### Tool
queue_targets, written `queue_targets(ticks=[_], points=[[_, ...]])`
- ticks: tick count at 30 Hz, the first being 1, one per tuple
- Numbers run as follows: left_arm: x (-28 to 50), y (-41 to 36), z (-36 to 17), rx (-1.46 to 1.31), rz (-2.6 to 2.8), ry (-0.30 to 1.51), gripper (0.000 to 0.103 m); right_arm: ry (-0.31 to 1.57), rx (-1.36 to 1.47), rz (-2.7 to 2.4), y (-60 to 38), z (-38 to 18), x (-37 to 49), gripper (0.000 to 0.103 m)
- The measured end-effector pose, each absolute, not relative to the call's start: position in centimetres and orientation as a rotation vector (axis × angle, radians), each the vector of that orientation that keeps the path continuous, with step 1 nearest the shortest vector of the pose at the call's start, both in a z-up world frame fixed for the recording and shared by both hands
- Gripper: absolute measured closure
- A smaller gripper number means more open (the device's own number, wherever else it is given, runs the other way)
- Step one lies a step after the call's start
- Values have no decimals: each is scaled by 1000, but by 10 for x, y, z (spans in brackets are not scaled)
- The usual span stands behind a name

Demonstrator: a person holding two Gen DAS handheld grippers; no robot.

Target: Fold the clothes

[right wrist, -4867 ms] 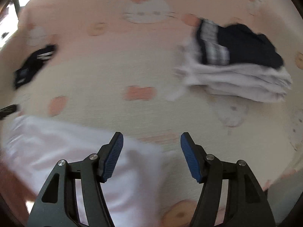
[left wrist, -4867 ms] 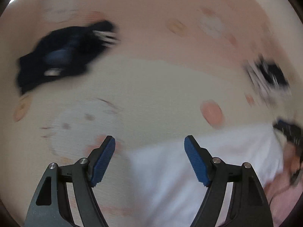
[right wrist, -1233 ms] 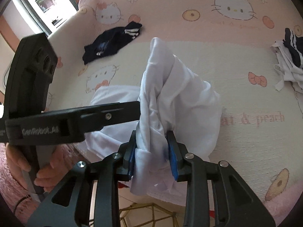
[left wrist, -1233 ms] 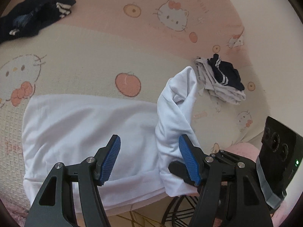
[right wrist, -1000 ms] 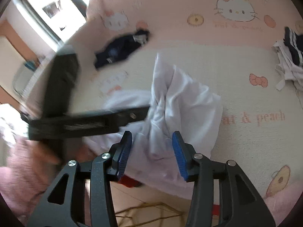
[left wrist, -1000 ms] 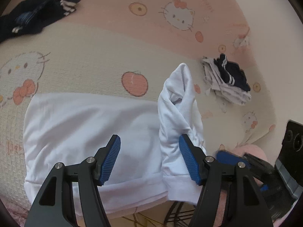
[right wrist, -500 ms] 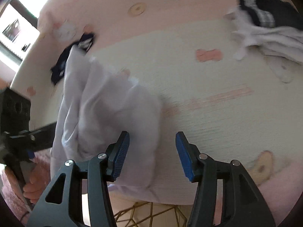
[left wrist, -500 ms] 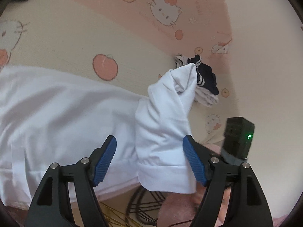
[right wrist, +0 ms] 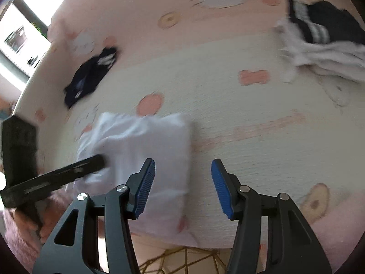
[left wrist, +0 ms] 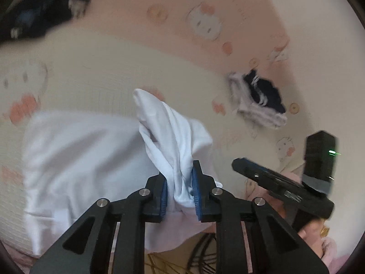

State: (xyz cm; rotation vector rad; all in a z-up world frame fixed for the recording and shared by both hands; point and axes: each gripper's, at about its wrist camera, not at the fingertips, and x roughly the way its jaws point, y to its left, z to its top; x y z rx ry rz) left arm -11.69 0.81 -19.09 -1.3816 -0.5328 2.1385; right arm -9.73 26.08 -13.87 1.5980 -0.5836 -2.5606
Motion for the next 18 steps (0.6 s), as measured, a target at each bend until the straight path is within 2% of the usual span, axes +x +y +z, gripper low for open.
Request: queue_targets(ticks=[3, 6, 12, 15, 18], points=[[-110, -17, -177, -1348, 2190, -532, 84, -624, 1601, -2553, 255, -136, -99, 50], [-104, -48, -176, -1374, 2244, -544, 84, -556, 1597, -2538, 242, -135, -99, 50], [-105, -92, -213, -1565, 2246, -522, 83, -468, 1566, -2466, 209, -136, -101, 46], [-100, -105, -219, -1594, 2260, -473, 77, -471, 1582, -2421, 193, -142, -104, 43], [-91, -119, -205, -1527, 2342, -476, 76, -466, 1617, -2416, 186, -149, -105, 40]])
